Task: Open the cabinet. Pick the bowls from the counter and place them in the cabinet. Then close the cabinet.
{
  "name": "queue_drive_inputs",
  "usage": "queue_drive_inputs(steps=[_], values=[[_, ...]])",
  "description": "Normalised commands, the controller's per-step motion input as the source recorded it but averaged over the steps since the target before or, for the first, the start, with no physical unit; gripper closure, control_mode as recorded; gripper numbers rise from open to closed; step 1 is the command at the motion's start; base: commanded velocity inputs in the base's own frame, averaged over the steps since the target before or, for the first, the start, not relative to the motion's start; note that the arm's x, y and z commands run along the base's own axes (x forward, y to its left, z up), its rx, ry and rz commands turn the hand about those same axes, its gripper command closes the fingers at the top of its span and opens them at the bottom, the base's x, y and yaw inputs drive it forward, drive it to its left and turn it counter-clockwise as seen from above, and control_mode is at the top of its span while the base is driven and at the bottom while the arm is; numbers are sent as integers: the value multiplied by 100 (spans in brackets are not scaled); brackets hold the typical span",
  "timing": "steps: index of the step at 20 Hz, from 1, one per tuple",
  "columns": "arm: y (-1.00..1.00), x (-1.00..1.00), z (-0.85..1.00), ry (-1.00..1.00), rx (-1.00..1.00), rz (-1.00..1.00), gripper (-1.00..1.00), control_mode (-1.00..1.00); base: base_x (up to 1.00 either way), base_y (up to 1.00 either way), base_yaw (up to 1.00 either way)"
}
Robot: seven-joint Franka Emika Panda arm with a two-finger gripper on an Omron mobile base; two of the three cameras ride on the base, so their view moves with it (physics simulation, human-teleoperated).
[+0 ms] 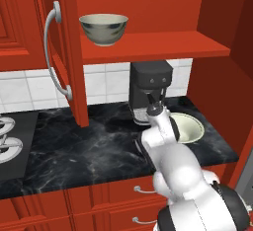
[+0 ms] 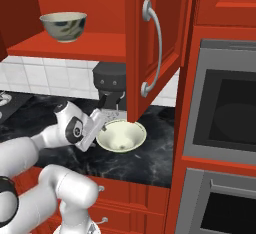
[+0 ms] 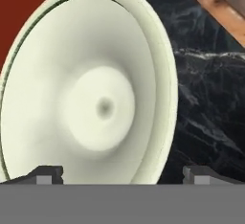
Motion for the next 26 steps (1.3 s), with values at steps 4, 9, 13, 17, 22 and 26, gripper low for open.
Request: queue_drive_inputs(steps=[4,9,13,17,22,26], values=[[-26,13,-30,-1,1,0,-100,-100,0,0,0],[-10,20,-54,0,0,0,-100,-100,0,0,0],[-2,17,-62,0,1,0,-100,-100,0,0,0],[-8,16,-45,0,0,0,-100,-100,0,0,0],[-7,7,-23,-6,0,0,-100,-100,0,0,0],[0,-30,-3,-13,0,0,-100,-100,0,0,0]])
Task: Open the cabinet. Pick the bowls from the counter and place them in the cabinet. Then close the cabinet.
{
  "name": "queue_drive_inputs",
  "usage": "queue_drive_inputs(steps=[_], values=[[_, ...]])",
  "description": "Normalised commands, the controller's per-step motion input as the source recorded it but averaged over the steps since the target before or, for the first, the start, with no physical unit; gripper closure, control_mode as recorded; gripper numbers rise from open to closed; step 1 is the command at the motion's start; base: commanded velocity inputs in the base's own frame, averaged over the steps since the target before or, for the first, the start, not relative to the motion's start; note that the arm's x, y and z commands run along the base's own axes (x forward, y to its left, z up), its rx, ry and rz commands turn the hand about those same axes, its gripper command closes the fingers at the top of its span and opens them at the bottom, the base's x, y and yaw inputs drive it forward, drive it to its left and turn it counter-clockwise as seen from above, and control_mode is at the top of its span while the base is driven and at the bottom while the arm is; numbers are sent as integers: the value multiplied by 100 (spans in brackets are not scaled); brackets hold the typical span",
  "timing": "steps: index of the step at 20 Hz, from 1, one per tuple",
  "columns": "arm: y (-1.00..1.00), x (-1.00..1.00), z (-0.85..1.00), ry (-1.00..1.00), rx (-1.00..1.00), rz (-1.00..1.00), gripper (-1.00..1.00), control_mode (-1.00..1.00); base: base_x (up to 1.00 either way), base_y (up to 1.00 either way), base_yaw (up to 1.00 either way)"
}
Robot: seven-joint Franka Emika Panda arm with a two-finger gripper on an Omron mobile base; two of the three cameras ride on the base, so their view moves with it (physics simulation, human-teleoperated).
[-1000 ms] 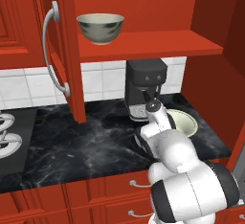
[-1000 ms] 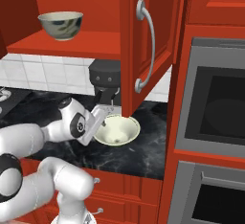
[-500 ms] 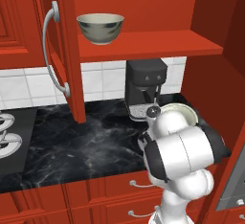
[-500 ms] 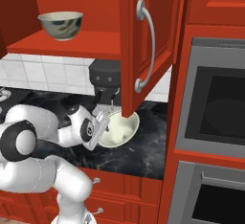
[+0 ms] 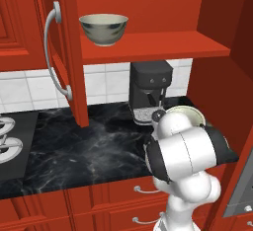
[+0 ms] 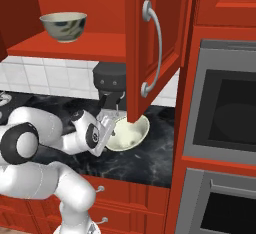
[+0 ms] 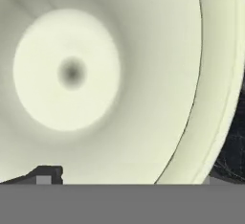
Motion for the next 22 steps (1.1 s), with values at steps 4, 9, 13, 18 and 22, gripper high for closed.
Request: queue_drive_inputs(steps=[4,9,13,18,22], values=[[0,-47,0,-14,0,-1,-100,-100,0,0,0],[0,-48,0,-16,0,-2,-100,-100,0,0,0],[-21,0,0,-12,1,-1,-100,-100,0,0,0],[-56,0,-14,-12,3,0,-100,-100,0,0,0],[-55,-18,-1,-17,7,-6,-100,-100,0,0,0]])
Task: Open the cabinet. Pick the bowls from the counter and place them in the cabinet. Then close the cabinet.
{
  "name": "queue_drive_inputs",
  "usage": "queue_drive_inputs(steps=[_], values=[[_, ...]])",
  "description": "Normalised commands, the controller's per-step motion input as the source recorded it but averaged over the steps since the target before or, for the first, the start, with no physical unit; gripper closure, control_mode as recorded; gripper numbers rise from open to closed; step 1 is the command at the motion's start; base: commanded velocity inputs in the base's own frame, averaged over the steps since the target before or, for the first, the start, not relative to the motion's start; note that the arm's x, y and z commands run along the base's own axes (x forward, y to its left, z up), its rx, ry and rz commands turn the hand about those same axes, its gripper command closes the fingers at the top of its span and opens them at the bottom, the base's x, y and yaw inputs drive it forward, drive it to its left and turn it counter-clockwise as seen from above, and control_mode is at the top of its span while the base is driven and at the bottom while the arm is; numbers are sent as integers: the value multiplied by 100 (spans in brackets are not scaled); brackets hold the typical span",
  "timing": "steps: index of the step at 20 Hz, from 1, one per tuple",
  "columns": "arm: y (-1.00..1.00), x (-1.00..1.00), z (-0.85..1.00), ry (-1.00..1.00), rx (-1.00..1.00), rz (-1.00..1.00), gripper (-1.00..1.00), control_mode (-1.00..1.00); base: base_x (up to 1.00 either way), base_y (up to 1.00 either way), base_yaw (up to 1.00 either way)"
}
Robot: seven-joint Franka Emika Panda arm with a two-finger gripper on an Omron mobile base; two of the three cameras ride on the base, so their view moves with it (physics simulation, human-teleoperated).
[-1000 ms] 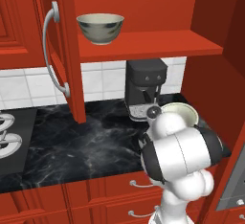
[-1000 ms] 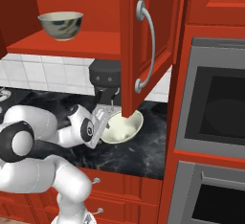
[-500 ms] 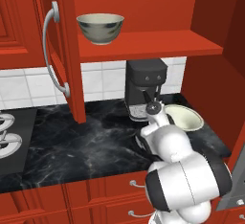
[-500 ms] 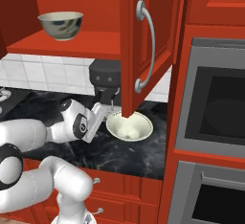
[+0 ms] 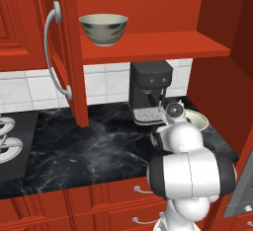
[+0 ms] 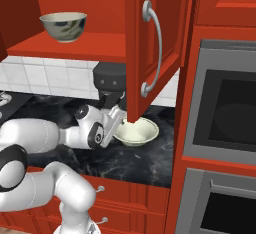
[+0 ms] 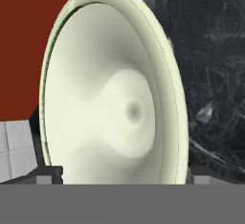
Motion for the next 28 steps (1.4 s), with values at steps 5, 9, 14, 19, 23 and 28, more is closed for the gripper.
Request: queue_drive_inputs(steps=[5,9,14,19,23,28], values=[[-37,-9,-16,-8,3,-8,-100,-100,0,0,0],[-17,0,-19,-7,0,-3,-100,-100,0,0,0],[-4,0,-13,-5,1,-2,100,-100,0,0,0],[-1,0,-17,-2,3,0,100,-100,0,0,0],[-7,0,-15,0,10,0,100,-100,0,0,0],[0,-57,-1,0,12,0,100,-100,0,0,0]])
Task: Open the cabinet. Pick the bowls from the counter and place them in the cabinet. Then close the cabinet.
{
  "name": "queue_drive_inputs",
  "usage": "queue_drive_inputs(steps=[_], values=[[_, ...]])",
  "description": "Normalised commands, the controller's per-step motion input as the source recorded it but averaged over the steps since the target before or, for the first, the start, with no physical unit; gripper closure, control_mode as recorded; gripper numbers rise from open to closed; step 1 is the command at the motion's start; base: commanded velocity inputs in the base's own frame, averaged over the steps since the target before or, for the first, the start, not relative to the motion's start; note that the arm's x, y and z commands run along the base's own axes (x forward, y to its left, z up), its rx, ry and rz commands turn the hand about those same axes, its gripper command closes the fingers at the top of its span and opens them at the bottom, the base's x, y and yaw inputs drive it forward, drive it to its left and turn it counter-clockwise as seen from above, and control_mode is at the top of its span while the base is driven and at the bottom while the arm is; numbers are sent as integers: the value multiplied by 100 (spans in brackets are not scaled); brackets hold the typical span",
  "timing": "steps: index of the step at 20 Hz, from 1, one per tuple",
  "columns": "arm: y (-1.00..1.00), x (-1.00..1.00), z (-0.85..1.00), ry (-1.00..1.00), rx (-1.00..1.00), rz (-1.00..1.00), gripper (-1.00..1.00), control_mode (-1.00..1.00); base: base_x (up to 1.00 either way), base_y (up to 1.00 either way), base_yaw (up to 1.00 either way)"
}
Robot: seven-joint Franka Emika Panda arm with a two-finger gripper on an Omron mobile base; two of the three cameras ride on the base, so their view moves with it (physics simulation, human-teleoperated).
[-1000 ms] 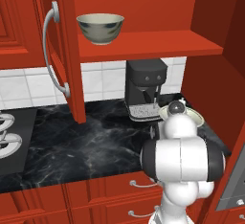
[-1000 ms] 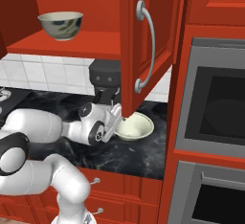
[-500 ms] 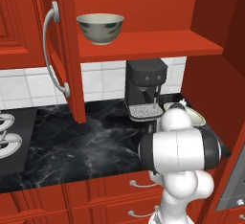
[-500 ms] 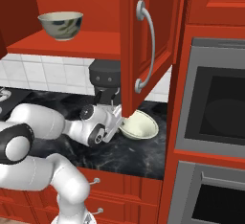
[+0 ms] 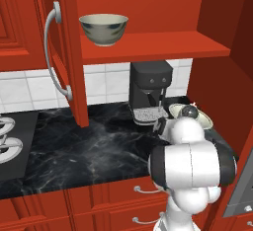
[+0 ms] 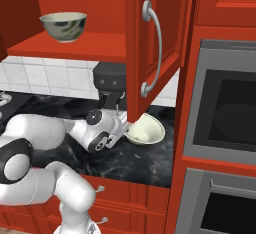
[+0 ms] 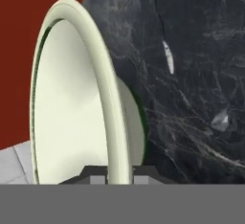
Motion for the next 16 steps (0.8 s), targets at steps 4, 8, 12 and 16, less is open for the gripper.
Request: queue_drive_inputs(steps=[4,8,12,16], values=[[1,-100,36,0,8,-2,100,-100,0,0,0],[7,-100,79,0,3,-4,100,-100,0,0,0],[24,-100,82,2,0,-2,100,-100,0,0,0],[41,-100,86,1,0,0,100,-100,0,0,0]])
